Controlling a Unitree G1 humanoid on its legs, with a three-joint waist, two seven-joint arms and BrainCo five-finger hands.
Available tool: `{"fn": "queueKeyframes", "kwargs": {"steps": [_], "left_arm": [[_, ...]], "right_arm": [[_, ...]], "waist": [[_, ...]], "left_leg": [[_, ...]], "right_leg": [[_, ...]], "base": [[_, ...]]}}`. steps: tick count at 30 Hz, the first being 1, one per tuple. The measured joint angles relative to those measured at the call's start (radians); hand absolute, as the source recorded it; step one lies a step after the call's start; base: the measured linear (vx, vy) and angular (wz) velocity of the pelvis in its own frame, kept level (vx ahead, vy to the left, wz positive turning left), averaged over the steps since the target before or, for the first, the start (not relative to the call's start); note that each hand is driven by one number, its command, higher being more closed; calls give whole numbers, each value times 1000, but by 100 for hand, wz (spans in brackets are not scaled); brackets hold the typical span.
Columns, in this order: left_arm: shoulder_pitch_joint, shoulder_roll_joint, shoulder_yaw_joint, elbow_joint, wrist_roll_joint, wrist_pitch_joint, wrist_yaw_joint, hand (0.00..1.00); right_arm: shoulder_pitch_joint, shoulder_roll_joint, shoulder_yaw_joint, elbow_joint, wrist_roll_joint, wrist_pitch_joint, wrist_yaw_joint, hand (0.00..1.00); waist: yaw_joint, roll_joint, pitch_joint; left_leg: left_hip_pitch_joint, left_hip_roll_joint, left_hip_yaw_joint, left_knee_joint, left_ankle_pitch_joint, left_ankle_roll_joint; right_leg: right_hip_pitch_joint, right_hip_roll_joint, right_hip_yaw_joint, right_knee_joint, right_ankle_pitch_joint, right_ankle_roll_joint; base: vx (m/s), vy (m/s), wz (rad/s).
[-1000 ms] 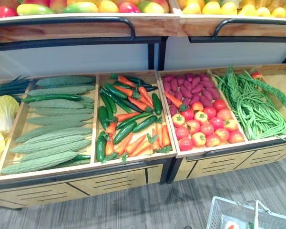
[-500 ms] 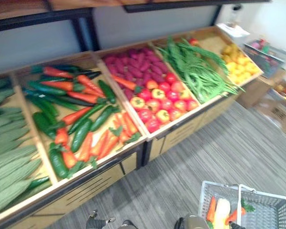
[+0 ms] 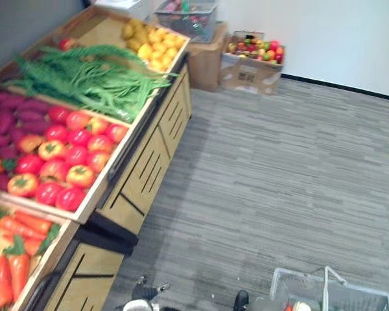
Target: Pick vegetable in the basket
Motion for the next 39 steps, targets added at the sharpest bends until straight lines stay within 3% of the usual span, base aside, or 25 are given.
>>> {"fn": "queueKeyframes", "kwargs": {"steps": [2,3,4,5,6,8,11,13,15,20,24,30,34,36,39], "left_arm": [[7,0,0,1,0,3,5,0],[23,-1,1,4,0,3,7,0],[30,-3,8,0,-10,-2,8,0],[31,-1,-4,-3,-9,-4,16,0],[41,-5,-26,-3,-9,-11,18,0],[54,-12,-47,-4,-9,-18,19,0],[68,-8,-51,0,-1,-18,18,0],[54,-9,-58,0,2,-19,18,0],[47,8,-68,5,8,-17,21,0],[42,12,-108,23,10,-18,24,0],[41,17,-117,22,9,-25,23,0],[43,41,-129,23,-13,-34,6,0],[46,38,-100,41,-114,-33,-4,0],[58,24,-70,44,-157,-33,-6,0],[70,5,-27,84,-212,-31,-20,0]], "right_arm": [[13,1,10,0,2,0,1,100],[4,-3,36,0,2,0,-1,100],[-2,-3,50,-2,1,-2,-3,100],[-21,-15,68,-5,1,-6,-7,100],[-22,-28,81,-7,1,-9,-11,100],[-20,-46,111,-30,0,-22,-12,100],[-3,-47,115,-49,0,-28,-10,100],[1,-49,104,-49,0,-28,-12,100],[1,-46,102,-49,0,-29,-13,100],[15,-59,102,-68,0,-45,-16,100],[13,-56,104,-75,-1,-48,-14,100],[-4,-24,117,-79,-7,-52,-12,100],[11,-10,120,-78,-5,-49,-10,100],[26,2,106,-76,-4,-49,-9,100],[55,16,103,-50,1,-47,-3,100]], "waist": [[7,9,9],[17,4,16],[20,-11,27],[24,-13,35],[41,-4,35],[45,16,37],[62,18,26],[57,36,16],[62,18,20],[59,23,15],[62,11,18],[62,-20,26],[62,-26,25],[64,-22,20],[65,-19,-11]], "left_leg": [[24,36,-47,43,21,-25],[8,36,-195,87,51,-10],[-25,9,-319,93,25,-19],[-48,-114,-600,55,-28,-61],[-44,-218,-786,18,-66,-75],[-48,-292,-910,-23,-90,-81],[-23,-327,-985,-144,-107,-88],[-16,-336,-990,-241,-124,-88],[-32,-369,-963,-272,-106,-73],[4,-421,-943,-315,-96,-58],[25,-438,-914,-326,-95,-56],[23,-436,-885,-324,-93,-52],[21,-419,-863,-318,-93,-49],[21,-403,-853,-319,-95,-52],[25,-382,-838,-327,-102,-68]], "right_leg": [[0,28,58,13,-16,-25],[-1,37,129,14,-22,-35],[-2,36,163,13,-21,-36],[-6,19,218,23,-16,-33],[-12,17,280,24,-14,-28],[-16,38,341,12,-10,-14],[-40,68,400,0,8,13],[-75,66,408,-23,39,26],[-98,39,432,-53,88,35],[-90,-3,444,-63,99,47],[-99,-4,464,-45,99,48],[-141,-4,460,7,98,47],[-131,-13,410,-31,87,41],[-101,-15,361,-86,110,45],[-33,9,361,-243,204,33]], "base": [[-108,-183,-86],[-116,-134,-123],[-138,-89,-135],[-133,11,-145],[-120,36,-149],[-102,69,-117],[-59,114,-75],[-4,166,-13],[0,154,-20],[55,147,-10],[33,68,-17],[-52,-5,-19],[-99,-42,-8],[-11,-24,-15],[54,-78,-19]]}}
